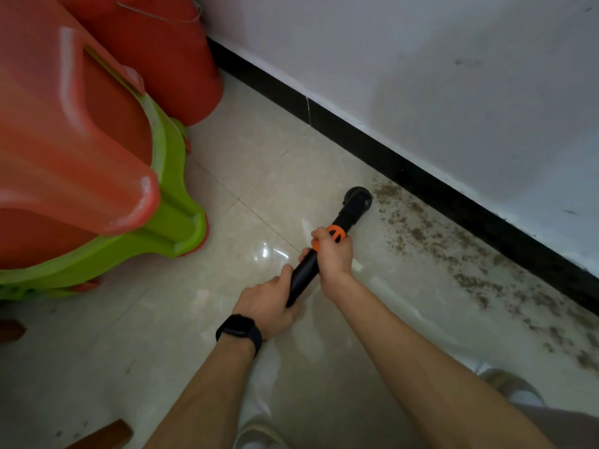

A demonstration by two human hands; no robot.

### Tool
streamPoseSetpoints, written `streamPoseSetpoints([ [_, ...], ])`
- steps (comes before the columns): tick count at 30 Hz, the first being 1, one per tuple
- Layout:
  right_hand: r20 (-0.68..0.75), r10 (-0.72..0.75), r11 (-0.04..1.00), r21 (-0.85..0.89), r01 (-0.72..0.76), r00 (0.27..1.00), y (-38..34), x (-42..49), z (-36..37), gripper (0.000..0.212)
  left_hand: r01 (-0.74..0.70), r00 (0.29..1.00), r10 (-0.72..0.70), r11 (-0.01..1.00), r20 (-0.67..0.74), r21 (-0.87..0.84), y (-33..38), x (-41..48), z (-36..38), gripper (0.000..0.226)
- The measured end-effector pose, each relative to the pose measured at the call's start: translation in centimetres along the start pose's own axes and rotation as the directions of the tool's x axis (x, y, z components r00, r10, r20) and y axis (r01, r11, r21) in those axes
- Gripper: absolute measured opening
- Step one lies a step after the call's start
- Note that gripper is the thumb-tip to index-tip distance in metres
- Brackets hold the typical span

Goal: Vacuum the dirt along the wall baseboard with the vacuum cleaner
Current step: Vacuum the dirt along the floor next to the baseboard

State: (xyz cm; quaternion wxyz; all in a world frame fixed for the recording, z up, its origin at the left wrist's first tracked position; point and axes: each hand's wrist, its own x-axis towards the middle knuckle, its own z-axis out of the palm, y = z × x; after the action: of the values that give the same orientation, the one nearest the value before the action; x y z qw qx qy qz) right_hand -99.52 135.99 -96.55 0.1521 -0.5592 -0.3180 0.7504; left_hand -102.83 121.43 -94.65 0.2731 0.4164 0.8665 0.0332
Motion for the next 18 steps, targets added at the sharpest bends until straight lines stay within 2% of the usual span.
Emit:
streamPoseSetpoints([
  [7, -0.009, -0.045, 0.999, -0.021, 0.045, 0.999, -3.0, 1.9, -0.5, 0.017, 0.012, 0.999, -0.014, 0.999, -0.048, -0.038, 2.4, 2.9, 0.0, 0.04],
  [18, -0.035, -0.048, 0.998, -0.046, 0.047, 0.998, -3.4, 3.9, 0.0, 0.028, 0.069, 0.996, -0.074, 0.991, -0.04, -0.114, 2.6, 4.8, 0.8, 0.039],
])
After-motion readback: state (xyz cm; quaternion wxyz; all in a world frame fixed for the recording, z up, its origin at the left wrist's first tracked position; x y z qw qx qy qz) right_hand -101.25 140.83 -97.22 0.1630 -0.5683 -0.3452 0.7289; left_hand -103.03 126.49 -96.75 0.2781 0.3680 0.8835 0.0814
